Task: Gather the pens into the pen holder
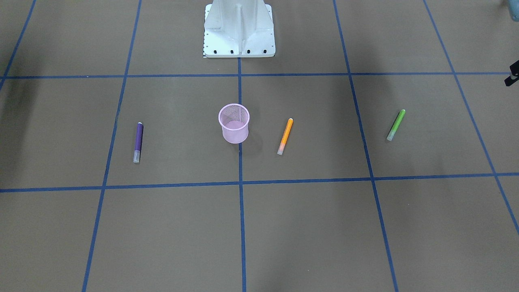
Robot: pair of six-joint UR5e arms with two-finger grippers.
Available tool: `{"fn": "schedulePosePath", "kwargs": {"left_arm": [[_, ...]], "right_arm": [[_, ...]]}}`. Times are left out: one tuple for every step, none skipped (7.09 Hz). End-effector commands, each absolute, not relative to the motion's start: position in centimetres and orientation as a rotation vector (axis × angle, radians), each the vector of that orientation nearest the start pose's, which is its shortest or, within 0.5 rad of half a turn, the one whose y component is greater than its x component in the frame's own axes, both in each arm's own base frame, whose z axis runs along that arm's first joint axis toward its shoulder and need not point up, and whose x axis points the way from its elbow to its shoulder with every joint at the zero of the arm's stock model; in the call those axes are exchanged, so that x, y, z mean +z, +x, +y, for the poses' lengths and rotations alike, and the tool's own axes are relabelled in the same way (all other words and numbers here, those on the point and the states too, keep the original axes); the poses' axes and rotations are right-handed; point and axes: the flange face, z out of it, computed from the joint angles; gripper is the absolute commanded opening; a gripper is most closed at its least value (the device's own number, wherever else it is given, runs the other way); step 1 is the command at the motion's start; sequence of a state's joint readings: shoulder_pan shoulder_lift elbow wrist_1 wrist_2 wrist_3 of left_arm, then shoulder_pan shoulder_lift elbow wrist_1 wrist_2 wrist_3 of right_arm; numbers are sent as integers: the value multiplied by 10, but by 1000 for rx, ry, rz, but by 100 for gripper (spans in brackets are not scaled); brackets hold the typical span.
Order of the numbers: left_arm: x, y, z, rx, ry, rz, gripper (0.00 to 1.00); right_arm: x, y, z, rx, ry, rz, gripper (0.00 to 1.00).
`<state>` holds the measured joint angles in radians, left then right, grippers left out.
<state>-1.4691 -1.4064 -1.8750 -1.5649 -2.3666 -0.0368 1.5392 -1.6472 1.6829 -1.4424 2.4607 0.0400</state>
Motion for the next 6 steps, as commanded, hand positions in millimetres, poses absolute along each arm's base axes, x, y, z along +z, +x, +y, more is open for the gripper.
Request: {"fn": "schedulePosePath", "kwargs": {"left_arm": [[590, -18, -431, 114, 62, 803, 100], [590, -17, -432, 119, 62, 805, 100], [584, -16, -432, 127, 69, 826, 100], [584, -11, -432, 129, 60, 869, 100], [583, -8, -434, 136, 58, 869, 100], [583, -7, -434, 136, 57, 870, 100]], "right_arm": [[613, 41, -468, -69, 128, -902, 100], [600, 40, -442, -91, 157, -915, 100], [605, 41, -427, -102, 187, -908, 100], [645, 46, -411, -98, 165, -835, 100], [697, 51, -416, -194, 221, -738, 100], [746, 51, -428, -272, 249, -723, 100]]}}
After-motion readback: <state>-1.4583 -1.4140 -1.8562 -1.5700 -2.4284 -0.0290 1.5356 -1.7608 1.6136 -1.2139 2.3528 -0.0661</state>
